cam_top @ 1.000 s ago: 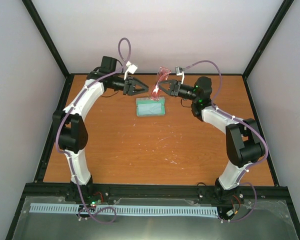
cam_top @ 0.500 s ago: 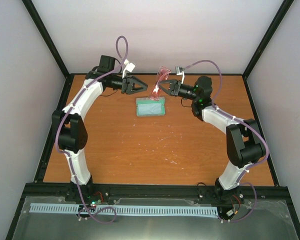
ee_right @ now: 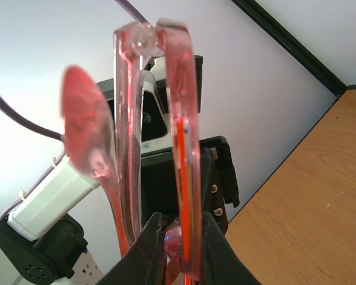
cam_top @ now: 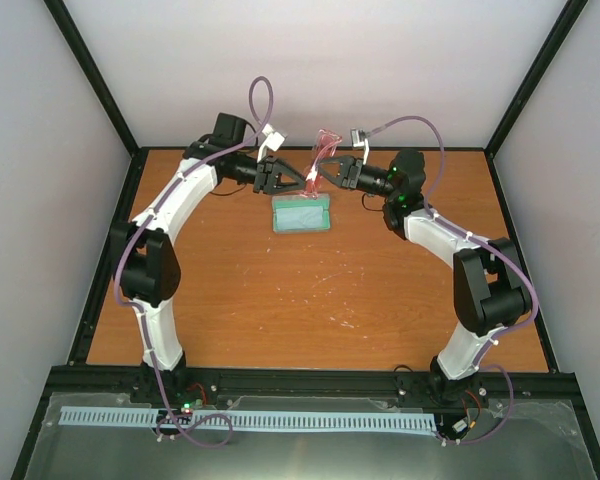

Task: Organize the sunglasses
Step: Fold the sunglasses.

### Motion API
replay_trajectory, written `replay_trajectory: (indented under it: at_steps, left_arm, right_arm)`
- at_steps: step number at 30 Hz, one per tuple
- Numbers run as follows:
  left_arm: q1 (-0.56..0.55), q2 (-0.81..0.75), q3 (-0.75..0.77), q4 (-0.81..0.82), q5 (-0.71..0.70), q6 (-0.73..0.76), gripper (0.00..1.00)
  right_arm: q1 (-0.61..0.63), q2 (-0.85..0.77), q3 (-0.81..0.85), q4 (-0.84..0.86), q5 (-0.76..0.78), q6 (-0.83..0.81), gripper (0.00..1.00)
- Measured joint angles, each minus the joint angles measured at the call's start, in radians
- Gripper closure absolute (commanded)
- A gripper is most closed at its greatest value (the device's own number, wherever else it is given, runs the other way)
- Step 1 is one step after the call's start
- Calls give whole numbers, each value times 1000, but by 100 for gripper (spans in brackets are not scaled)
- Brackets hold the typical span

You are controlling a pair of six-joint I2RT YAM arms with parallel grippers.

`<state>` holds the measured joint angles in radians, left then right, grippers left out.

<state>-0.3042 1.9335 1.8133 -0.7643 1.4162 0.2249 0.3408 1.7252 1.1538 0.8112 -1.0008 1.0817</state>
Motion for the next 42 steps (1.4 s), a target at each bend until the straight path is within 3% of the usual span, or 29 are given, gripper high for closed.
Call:
replay_trajectory:
  at_steps: [6,16,24,29,36,42]
  left_arm:
    - [0,8,2,-24,18,0,89]
    - [0,8,4,-37,21,14,60]
    - [22,8,7,-35,31,20,61]
    - [35,8,7,-29,33,18,67]
    - [39,8,7,5,42,0,63]
    - [32,8,7,16,51,-7,66]
  right_arm:
    - [2,0,3,8,-8,-13,96]
    - [2,0,3,3,-9,-10,96]
    - [2,0,3,0,-4,0,96]
    - [2,0,3,0,-4,2,96]
    - [2,0,3,0,-4,7,96]
    - [2,0,3,0,-4,8,95]
